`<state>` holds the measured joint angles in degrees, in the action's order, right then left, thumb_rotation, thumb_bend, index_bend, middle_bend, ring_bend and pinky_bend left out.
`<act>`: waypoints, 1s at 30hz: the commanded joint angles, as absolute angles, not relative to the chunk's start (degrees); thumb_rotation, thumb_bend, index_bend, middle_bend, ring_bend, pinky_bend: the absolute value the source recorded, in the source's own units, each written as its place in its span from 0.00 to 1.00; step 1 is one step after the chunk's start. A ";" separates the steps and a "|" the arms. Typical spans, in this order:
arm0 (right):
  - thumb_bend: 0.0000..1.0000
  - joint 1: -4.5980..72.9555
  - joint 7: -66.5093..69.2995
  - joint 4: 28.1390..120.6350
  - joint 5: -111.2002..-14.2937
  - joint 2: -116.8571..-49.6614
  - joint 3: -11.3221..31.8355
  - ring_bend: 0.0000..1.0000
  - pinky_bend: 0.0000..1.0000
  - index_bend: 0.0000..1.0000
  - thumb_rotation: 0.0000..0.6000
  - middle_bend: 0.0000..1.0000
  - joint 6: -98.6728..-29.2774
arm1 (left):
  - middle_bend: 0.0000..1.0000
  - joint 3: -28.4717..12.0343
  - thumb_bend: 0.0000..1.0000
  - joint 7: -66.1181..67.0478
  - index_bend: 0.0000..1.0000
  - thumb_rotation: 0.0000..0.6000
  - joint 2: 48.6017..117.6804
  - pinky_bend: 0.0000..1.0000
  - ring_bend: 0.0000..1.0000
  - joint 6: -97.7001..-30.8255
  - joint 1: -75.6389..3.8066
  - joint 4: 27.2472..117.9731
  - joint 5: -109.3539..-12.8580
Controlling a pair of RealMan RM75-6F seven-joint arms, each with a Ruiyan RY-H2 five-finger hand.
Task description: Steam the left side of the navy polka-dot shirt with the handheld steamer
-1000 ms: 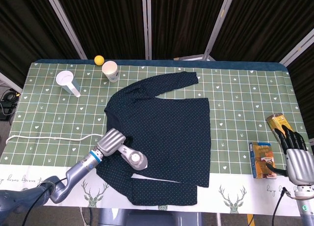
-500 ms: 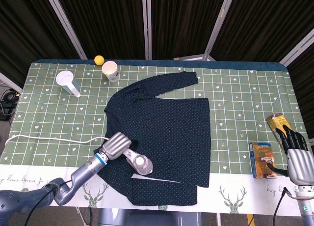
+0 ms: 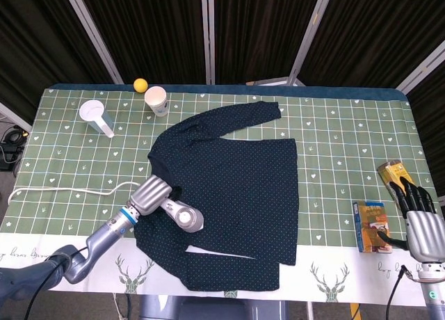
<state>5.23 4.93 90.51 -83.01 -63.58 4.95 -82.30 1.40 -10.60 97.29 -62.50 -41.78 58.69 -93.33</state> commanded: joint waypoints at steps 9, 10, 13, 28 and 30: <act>0.00 5.22 4.82 90.67 -83.23 -63.54 4.87 0.00 0.00 0.00 1.00 0.00 -82.40 | 0.95 3.03 0.82 -11.85 0.99 1.00 97.64 1.00 0.88 -63.11 -40.43 55.71 -93.94; 0.00 5.21 4.82 90.67 -83.24 -63.54 4.87 0.00 0.00 0.00 1.00 0.00 -82.39 | 0.95 3.37 0.82 -11.80 0.99 1.00 97.88 1.00 0.88 -63.22 -40.33 55.32 -94.26; 0.00 5.21 4.89 90.65 -83.21 -63.53 4.89 0.00 0.00 0.00 1.00 0.00 -82.40 | 0.95 4.04 0.82 -11.95 0.99 1.00 98.55 1.00 0.88 -63.46 -40.12 54.58 -94.94; 0.00 5.09 5.72 90.60 -83.27 -63.22 4.94 0.00 0.00 0.00 1.00 0.00 -82.58 | 0.95 4.87 0.82 -10.43 0.99 1.00 100.44 1.00 0.88 -63.83 -40.63 56.76 -96.91; 0.00 5.08 5.78 90.61 -83.27 -63.18 4.96 0.00 0.00 0.00 1.00 0.00 -82.62 | 0.95 4.80 0.82 -9.91 0.99 1.00 100.60 1.00 0.88 -63.83 -40.82 57.59 -97.10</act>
<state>5.08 5.78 90.61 -83.27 -63.19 4.96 -82.62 4.85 -10.20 100.47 -63.83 -40.67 57.24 -96.95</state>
